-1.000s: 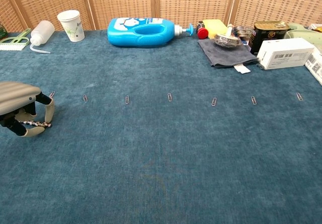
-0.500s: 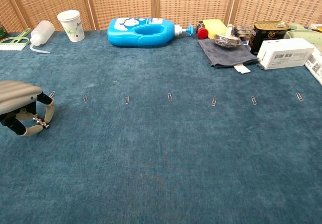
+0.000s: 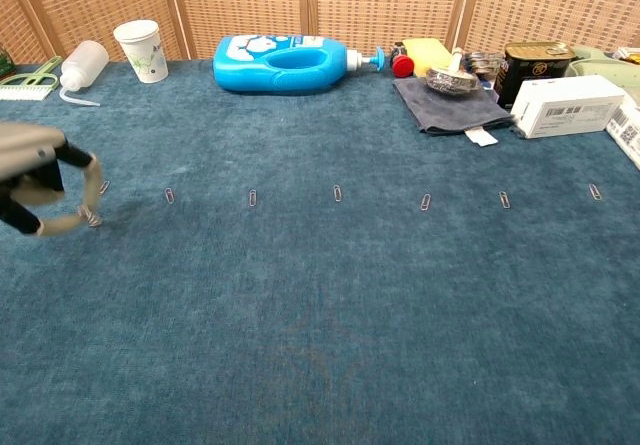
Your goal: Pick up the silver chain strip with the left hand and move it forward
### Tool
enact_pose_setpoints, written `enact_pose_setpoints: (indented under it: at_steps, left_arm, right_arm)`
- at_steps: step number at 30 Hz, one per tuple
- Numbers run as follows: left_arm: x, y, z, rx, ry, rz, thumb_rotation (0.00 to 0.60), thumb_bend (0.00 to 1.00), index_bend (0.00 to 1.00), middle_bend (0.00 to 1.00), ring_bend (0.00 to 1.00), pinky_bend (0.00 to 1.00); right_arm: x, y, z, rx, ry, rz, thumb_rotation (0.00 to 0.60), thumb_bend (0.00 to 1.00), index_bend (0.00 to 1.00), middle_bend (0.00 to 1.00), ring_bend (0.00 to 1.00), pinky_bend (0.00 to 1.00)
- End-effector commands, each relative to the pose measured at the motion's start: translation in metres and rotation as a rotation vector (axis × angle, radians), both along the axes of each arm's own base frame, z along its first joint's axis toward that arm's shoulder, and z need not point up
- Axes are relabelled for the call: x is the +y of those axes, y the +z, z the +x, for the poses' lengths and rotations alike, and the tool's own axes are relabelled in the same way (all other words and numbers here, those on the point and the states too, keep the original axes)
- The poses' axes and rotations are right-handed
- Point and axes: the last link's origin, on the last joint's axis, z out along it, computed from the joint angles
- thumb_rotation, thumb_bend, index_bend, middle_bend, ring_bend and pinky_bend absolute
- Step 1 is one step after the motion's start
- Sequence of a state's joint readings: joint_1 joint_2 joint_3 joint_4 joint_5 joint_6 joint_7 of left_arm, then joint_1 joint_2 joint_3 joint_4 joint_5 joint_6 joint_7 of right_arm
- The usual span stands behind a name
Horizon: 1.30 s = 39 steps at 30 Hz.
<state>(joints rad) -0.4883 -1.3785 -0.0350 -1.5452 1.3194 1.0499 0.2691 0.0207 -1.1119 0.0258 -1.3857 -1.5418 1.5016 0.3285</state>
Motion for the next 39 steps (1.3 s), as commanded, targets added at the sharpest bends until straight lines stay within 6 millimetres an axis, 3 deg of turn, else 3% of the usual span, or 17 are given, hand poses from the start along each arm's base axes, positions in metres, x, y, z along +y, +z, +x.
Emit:
enact_pose_setpoints:
  at_steps: [1, 11, 22, 39]
  left_arm:
    - [0.005, 0.022, 0.006, -0.091, -0.007, 0.055, 0.6, 0.46, 0.63, 1.0, 1.0, 1.0]
    - [0.028, 0.044, -0.003, -0.161, 0.048, 0.107, 0.6, 0.46, 0.63, 1.0, 1.0, 1.0]
    - [0.04, 0.028, -0.021, -0.15, 0.11, 0.078, 0.6, 0.46, 0.63, 1.0, 1.0, 1.0]
    - [0.045, 0.022, -0.035, -0.112, 0.135, 0.075, 0.6, 0.46, 0.63, 1.0, 1.0, 1.0]
  right_arm:
    - [-0.001, 0.0, 0.002, 0.0, 0.008, -0.001, 0.501, 0.51, 0.0, 0.0, 0.0, 0.0]
    - [0.0, 0.001, 0.005, 0.0, 0.004, -0.005, 0.501, 0.51, 0.0, 0.0, 0.0, 0.0]
    - [0.002, 0.001, 0.006, 0.006, -0.007, -0.007, 0.502, 0.51, 0.0, 0.0, 0.0, 0.0]
    - [0.0, -0.002, 0.007, 0.014, -0.024, -0.007, 0.5, 0.51, 0.0, 0.0, 0.0, 0.0]
